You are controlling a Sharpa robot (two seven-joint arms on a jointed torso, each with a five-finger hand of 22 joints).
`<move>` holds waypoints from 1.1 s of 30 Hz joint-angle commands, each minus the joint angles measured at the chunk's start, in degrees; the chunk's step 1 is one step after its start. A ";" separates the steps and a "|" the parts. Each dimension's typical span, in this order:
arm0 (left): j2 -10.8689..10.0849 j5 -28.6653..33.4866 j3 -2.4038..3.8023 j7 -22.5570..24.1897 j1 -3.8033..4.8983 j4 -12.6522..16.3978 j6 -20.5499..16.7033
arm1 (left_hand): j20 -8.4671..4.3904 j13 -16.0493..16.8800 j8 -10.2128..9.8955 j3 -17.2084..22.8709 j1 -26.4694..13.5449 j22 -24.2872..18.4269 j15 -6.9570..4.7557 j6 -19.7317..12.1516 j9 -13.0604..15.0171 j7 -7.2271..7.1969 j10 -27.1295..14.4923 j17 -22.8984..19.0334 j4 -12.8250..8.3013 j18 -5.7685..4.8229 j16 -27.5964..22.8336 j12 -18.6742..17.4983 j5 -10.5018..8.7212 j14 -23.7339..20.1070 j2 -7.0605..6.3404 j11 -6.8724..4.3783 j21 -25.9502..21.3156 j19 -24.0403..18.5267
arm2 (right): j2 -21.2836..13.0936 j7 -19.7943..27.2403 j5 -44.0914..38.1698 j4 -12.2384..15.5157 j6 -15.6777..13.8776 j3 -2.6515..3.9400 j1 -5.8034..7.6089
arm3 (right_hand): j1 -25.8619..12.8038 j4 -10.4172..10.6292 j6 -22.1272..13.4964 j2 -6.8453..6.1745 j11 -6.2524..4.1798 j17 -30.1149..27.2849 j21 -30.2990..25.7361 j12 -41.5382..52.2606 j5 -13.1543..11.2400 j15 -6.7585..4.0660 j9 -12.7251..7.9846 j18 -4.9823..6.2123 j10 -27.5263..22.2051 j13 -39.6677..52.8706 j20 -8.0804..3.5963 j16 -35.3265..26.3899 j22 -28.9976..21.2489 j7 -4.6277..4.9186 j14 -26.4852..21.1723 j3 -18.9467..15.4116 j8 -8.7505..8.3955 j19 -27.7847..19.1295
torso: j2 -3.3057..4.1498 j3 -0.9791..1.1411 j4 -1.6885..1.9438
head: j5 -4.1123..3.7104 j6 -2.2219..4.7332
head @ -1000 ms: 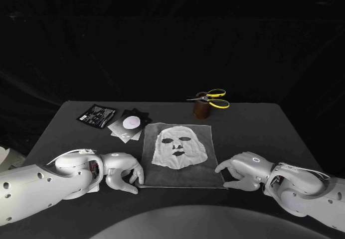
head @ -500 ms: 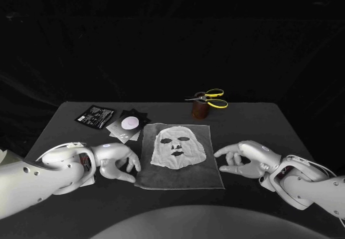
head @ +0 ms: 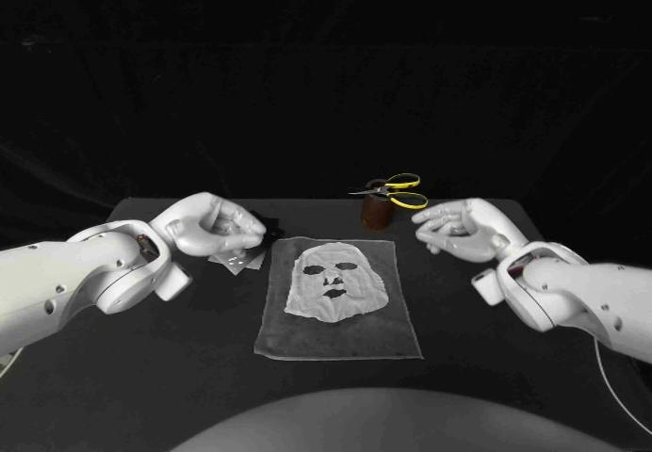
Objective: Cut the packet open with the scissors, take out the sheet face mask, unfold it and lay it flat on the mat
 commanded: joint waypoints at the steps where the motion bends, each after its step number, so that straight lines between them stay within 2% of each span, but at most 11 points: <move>1: 2.11 21.91 0.18 5.82 0.31 -2.24 -6.32 | 1.24 -2.79 -0.44 1.53 -0.87 -3.07 1.12 -0.03 -0.28 0.62 0.42 -3.33 -0.10 -0.08 -5.83 -3.67 0.02 -2.14 -0.12 0.96 -4.53 -2.31 | 2.24 2.57 13.80 -3.09 4.81 0.23 1.55 | -0.68 -0.19 -0.05 0.40 0.81 -1.63 -0.22 -2.19 -0.16 0.51 -0.10 0.04 0.03 -2.50 0.55 -3.54 -1.12 0.85 -1.41 1.26 -0.52 -2.22 | -0.87 -0.29 -0.16 | -0.31 0.00; 8: 9.09 35.15 1.87 9.85 0.30 -10.79 -8.82 | 5.49 -7.83 -1.47 4.01 -3.25 -11.40 4.36 -1.14 -0.84 0.41 3.33 -10.54 -0.27 -0.27 -21.01 -12.38 0.04 -6.75 0.14 2.78 -16.33 -8.35 | 8.82 3.64 25.65 -11.23 8.22 1.21 4.47 | -3.38 0.24 -1.14 1.71 2.26 -5.73 -0.36 -5.77 -0.23 2.74 -0.41 0.02 -0.74 -7.78 2.85 -11.26 -6.71 1.97 -5.24 3.06 -1.92 -7.94 | -1.85 -0.75 -0.32 | -0.99 0.00; 11: 11.56 37.65 2.68 10.59 0.11 -13.79 -8.62 | 7.31 -7.91 -3.29 1.79 -6.29 -14.70 6.04 -3.01 -1.47 -0.18 0.47 -13.04 0.08 -0.86 -26.24 -16.50 0.18 -10.33 0.21 4.17 -21.15 -12.46 | 11.38 4.14 28.93 -14.54 9.17 1.58 4.85 | -4.87 0.55 -1.88 2.17 2.95 -7.48 -0.35 -7.13 -0.72 3.75 -0.55 0.18 -1.88 -8.74 4.07 -13.95 -10.18 2.42 -7.20 3.08 -2.68 -10.15 | -2.07 -0.87 -0.58 | -1.23 0.00; 14: 14.49 39.31 3.78 11.00 -0.19 -17.25 -8.23 | 8.15 -7.87 -4.64 -0.94 -7.58 -16.77 6.74 -4.28 -1.87 -1.16 -1.48 -15.08 0.10 -1.10 -29.91 -19.23 0.21 -13.04 0.73 3.95 -23.93 -14.65 | 14.21 4.62 32.00 -18.38 10.57 1.96 5.09 | -6.21 0.78 -2.84 2.79 3.58 -9.06 -0.34 -8.66 -0.79 4.57 -0.76 0.38 -3.55 -8.74 5.07 -15.96 -13.34 2.79 -8.80 2.60 -3.49 -11.51 | -2.25 -0.87 -0.65 | -1.19 0.00; 16: 16.77 40.07 4.39 11.42 -0.48 -19.91 -8.46 | 8.25 -7.86 -5.25 -3.32 -8.17 -17.96 7.39 -4.64 -1.99 -1.30 -2.32 -16.37 0.11 -1.68 -32.00 -20.94 0.15 -14.28 1.52 2.93 -25.22 -15.68 | 16.26 4.93 33.53 -21.16 11.81 2.28 5.20 | -7.28 0.80 -3.77 3.43 4.10 -10.65 -0.31 -9.86 -1.05 5.22 -1.02 0.52 -4.79 -8.70 5.87 -17.65 -16.42 3.03 -10.26 1.67 -4.22 -12.55 | -2.42 -0.69 -0.56 | -1.09 0.71; 18: 18.41 40.66 4.72 11.45 -0.70 -21.83 -8.65 | 8.26 -7.86 -6.00 -5.47 -7.96 -18.99 6.65 -5.23 -2.18 -1.04 -3.22 -17.56 0.17 -2.20 -33.80 -22.84 0.19 -15.35 2.15 2.20 -25.37 -16.15 | 17.71 5.09 34.31 -22.99 12.75 2.49 5.25 | -8.44 1.14 -4.36 3.79 4.39 -11.73 -0.29 -10.60 -0.98 5.65 -1.21 0.57 -5.58 -8.69 6.31 -18.64 -18.40 3.30 -11.18 0.59 -4.68 -13.05 | -2.57 -0.54 -0.51 | -0.83 1.46; 20: 19.68 41.44 4.93 11.45 -0.91 -23.42 -8.86 | 8.30 -7.94 -6.56 -8.27 -9.91 -20.00 7.69 -5.67 -2.31 -1.17 -5.48 -19.60 0.12 -3.03 -36.34 -25.08 0.22 -20.20 2.95 1.45 -25.51 -17.55 | 18.94 5.19 34.89 -24.43 13.47 2.62 5.28 | -10.23 2.03 -5.47 4.42 4.79 -13.10 -0.30 -11.67 -1.12 6.22 -1.57 0.56 -6.90 -8.70 6.84 -19.90 -21.03 3.51 -12.46 -1.29 -5.40 -13.79 | -2.73 -0.49 -0.52 | -0.56 2.33; 23: 21.53 42.45 5.44 11.69 -1.45 -25.95 -9.22 | 8.28 -8.19 -8.10 -12.81 -10.40 -21.32 7.51 -7.85 -2.81 -0.84 -10.66 -21.53 0.47 -3.88 -38.53 -28.13 0.18 -23.87 3.33 0.86 -25.39 -18.71 | 20.95 5.37 35.78 -26.69 13.83 2.75 5.31 | -12.70 3.75 -10.97 5.45 5.73 -14.80 -0.27 -11.93 -0.97 7.07 -2.95 0.45 -9.66 -8.74 7.51 -21.41 -24.43 4.46 -14.02 -4.26 -6.99 -15.06 | -2.91 -0.38 -0.55 | -0.26 3.36; 29: 23.93 43.19 6.51 12.56 -2.48 -29.09 -9.62 | 8.26 -8.22 -8.90 -13.53 -10.92 -22.09 7.28 -9.23 -3.09 -0.72 -11.49 -22.23 0.42 -4.27 -39.31 -28.92 0.17 -24.52 4.49 0.47 -25.29 -19.16 | 23.09 5.24 36.60 -28.87 14.89 2.84 5.24 | -13.59 4.84 -14.71 6.89 6.49 -17.04 -0.27 -11.86 -0.72 8.06 -3.97 0.06 -12.69 -8.69 8.06 -22.14 -28.35 5.09 -17.16 -7.37 -7.95 -17.13 | -3.03 -0.14 -0.37 | 0.17 5.36; 30: 23.45 40.93 6.38 10.37 -2.30 -28.52 -8.92 | -8.35 -11.43 -18.08 -17.93 -33.85 -35.97 -2.98 -52.94 -9.05 -9.08 -51.21 -32.16 -16.50 -10.22 -44.94 -32.13 -2.67 -57.57 10.63 -6.34 -28.96 -57.51 | 22.86 4.12 34.36 -28.51 12.07 2.79 5.25 | -33.07 -0.07 -53.79 9.29 -6.54 -30.73 -3.77 -15.54 -4.19 -2.80 -12.03 -9.76 -61.54 -12.31 -8.29 -25.84 -55.29 -10.51 -68.75 -28.74 -11.59 -62.55 | -2.89 -0.33 -0.48 | -0.08 4.50; 33: 23.22 40.80 6.51 10.41 -2.47 -27.82 -9.54 | -8.35 -11.43 -18.08 -17.93 -38.61 -35.97 -2.98 -52.94 -9.05 -9.08 -51.21 -32.16 -16.50 -10.22 -44.94 -32.13 -2.67 -57.57 10.63 -6.34 -28.96 -57.51 | 22.66 4.07 34.42 -27.80 11.48 2.95 5.13 | -37.03 -0.07 -53.79 9.29 -6.54 -30.73 -3.77 -15.54 -4.19 -2.80 -12.03 -9.76 -61.54 -12.31 -8.29 -25.84 -55.29 -10.51 -68.75 -28.74 -11.59 -62.55 | -2.69 -0.27 -0.47 | -0.02 4.86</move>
